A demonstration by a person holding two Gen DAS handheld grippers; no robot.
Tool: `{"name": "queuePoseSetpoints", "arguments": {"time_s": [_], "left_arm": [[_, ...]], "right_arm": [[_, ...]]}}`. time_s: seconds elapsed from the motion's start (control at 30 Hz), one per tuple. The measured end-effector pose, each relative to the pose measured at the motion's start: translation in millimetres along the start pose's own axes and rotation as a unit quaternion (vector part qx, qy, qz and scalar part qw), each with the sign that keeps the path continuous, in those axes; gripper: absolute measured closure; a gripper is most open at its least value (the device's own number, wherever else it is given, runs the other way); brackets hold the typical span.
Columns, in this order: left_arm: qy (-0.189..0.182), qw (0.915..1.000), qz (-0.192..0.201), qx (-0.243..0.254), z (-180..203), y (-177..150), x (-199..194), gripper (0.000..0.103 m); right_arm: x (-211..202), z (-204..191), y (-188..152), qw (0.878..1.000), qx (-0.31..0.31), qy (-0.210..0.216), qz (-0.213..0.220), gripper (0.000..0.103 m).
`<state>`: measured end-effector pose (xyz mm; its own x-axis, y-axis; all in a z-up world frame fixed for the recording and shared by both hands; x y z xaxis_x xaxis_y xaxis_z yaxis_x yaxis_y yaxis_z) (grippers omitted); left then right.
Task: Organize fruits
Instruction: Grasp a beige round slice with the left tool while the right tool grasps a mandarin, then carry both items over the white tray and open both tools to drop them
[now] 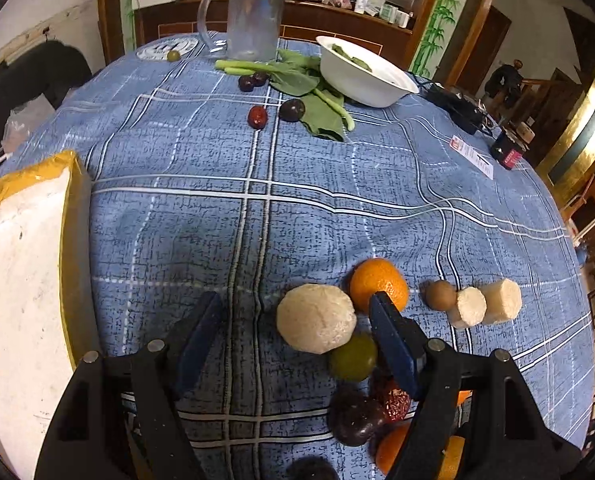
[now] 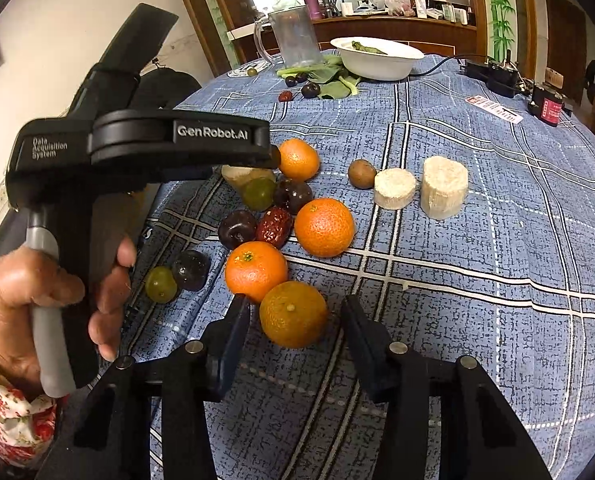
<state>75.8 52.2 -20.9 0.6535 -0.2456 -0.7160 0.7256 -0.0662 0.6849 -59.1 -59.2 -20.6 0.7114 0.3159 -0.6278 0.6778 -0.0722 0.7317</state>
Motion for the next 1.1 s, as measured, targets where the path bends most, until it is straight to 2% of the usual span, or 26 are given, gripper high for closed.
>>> {"name": "queuePoseSetpoints", "arguments": {"time_s": [0.03,0.07,0.1,0.17,0.2,0.33,0.47,0.6,0.7,0.83,0.97,1.1], "left_arm": [[0.002,1.0000,0.003,0.008,2.2,0.0,-1.4,0.055],[0.002,0.9999,0.005,0.013,4.0,-0.4,-2.6,0.065],[-0.003,0.9999,0.003,0.017,6.1,-1.7,-3.8,0.066],[-0.002,0.9997,0.009,0.021,6.2,-3.6,-6.8,0.066],[-0.005,0.9998,0.011,0.017,5.0,-4.1,-8.9,0.067],[-0.038,0.9986,0.007,-0.035,-8.4,-6.2,-22.9,0.067],[-0.048,0.9963,0.033,-0.064,-23.6,-9.2,-54.3,0.067],[-0.056,0.9906,0.058,-0.110,-55.1,-16.7,-91.7,0.066],[-0.039,0.9866,0.074,-0.140,-86.0,-26.8,-113.9,0.066],[-0.003,0.9830,0.086,-0.162,-120.3,-39.3,-131.8,0.066],[0.050,0.9800,0.094,-0.168,-149.9,-52.6,-140.3,0.066],[0.066,0.9773,0.090,-0.180,-171.8,-65.1,-142.4,0.066]], "right_arm": [[0.5,0.4,-0.1,1.000,-0.001,0.000,0.000,0.052],[1.0,-0.2,0.0,1.000,-0.003,0.001,0.001,0.052],[1.1,-0.9,-0.1,1.000,-0.006,0.000,0.001,0.052],[1.7,-2.9,-0.4,1.000,-0.011,0.002,0.001,0.053],[1.1,-4.7,-0.7,1.000,-0.013,0.007,0.001,0.059],[0.4,-4.4,-0.2,1.000,-0.010,0.011,0.001,0.068],[-6.2,-4.5,2.1,1.000,-0.008,0.017,0.017,0.069],[-22.1,-10.4,5.5,0.999,-0.008,0.023,0.041,0.069],[-35.0,-22.2,10.1,0.998,-0.005,0.039,0.053,0.068],[-39.8,-58.7,20.6,0.995,-0.015,0.087,0.049,0.068],[-25.3,-106.2,25.5,0.990,-0.026,0.138,0.029,0.068],[-4.1,-149.0,28.3,0.987,-0.056,0.152,0.014,0.068]]}}
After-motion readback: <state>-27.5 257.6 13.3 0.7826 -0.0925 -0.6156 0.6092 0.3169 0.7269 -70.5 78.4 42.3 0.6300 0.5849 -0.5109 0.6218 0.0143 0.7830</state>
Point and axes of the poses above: each gripper's, at about its wrist camera, not at the fingertips, and x roughly the way its jaws point, z to its right, y to its top, the point moved 5 cm from there along x, roughly the way its jaws point, and after that the axes turned 11 degrees about z, right-handed, at the moved point
